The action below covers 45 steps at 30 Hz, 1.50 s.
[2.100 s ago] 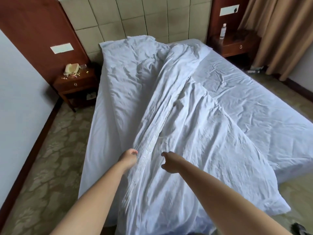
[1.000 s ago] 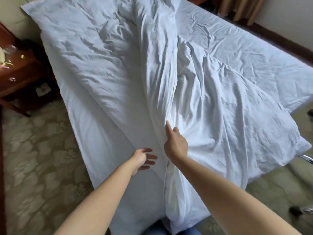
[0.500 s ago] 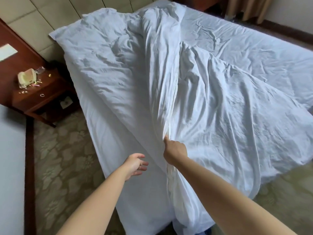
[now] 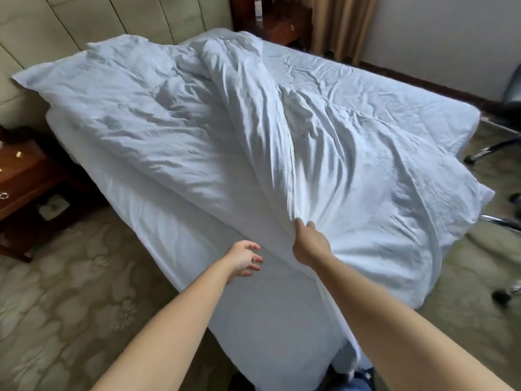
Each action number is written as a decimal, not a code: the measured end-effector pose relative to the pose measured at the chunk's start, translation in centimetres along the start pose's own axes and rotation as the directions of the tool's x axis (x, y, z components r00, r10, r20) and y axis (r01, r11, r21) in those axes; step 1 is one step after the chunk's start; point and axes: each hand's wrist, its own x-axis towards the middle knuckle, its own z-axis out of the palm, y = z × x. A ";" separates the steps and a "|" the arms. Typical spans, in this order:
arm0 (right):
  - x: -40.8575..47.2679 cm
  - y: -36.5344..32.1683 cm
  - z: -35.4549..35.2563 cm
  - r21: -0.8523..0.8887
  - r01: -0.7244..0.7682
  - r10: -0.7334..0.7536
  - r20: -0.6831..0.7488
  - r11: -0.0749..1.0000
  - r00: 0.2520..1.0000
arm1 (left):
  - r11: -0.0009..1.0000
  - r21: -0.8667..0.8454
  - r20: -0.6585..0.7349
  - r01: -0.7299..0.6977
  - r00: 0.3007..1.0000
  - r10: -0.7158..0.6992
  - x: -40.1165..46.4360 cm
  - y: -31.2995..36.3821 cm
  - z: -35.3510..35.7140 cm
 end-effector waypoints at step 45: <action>20.8 -18.9 2.5 0.061 -0.050 0.045 0.070 0.997 0.997 | -0.085 0.880 0.288 -0.468 0.382 0.878 27.8 17.0 -23.1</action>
